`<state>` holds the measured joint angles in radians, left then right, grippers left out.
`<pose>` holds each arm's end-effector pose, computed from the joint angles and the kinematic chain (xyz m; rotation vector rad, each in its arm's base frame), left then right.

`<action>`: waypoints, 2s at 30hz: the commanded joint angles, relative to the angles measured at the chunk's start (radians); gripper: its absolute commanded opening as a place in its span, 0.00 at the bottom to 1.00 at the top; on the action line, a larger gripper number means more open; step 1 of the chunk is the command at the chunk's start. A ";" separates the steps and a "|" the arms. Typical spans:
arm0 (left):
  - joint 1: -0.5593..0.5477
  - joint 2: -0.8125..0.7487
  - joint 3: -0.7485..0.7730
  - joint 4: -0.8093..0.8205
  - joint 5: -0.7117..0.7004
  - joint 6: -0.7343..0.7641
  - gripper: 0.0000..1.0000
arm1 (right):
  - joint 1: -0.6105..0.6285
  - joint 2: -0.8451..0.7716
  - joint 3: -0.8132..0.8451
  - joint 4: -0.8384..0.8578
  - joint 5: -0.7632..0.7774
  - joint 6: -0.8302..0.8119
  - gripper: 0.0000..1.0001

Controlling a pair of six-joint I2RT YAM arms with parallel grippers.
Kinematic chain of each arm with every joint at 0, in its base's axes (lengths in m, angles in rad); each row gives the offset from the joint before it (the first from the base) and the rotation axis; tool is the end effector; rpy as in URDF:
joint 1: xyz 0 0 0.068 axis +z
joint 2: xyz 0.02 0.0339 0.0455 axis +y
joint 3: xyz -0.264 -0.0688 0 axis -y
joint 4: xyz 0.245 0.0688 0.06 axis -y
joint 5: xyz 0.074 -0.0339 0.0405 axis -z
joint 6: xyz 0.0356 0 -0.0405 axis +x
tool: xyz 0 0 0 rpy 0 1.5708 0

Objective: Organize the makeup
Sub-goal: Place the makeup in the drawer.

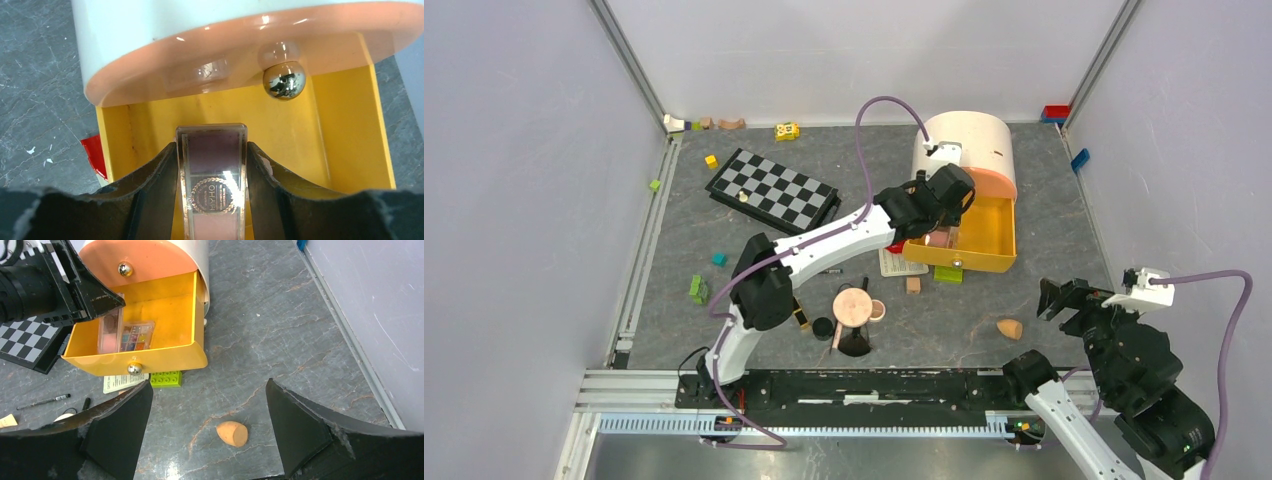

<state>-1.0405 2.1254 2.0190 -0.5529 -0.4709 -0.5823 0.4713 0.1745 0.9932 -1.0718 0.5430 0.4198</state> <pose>0.2631 -0.4168 0.3068 0.2434 2.1635 -0.4115 -0.0053 -0.0233 0.3531 0.3318 1.7581 0.1442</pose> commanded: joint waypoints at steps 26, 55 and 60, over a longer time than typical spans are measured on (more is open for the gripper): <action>-0.013 0.187 0.176 -0.044 0.014 -0.105 0.48 | 0.033 -0.031 0.042 -0.056 0.092 -0.023 0.92; -0.062 -0.083 0.100 -0.015 0.091 0.050 0.72 | 0.048 -0.025 0.005 -0.019 0.096 -0.007 0.92; -0.063 -0.257 -0.115 0.078 0.118 0.099 0.71 | 0.049 -0.030 -0.004 -0.020 0.098 -0.004 0.92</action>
<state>-1.1049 2.0270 2.0418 -0.5640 -0.3840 -0.5713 0.5110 0.1513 0.9993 -1.1152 0.6292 0.4068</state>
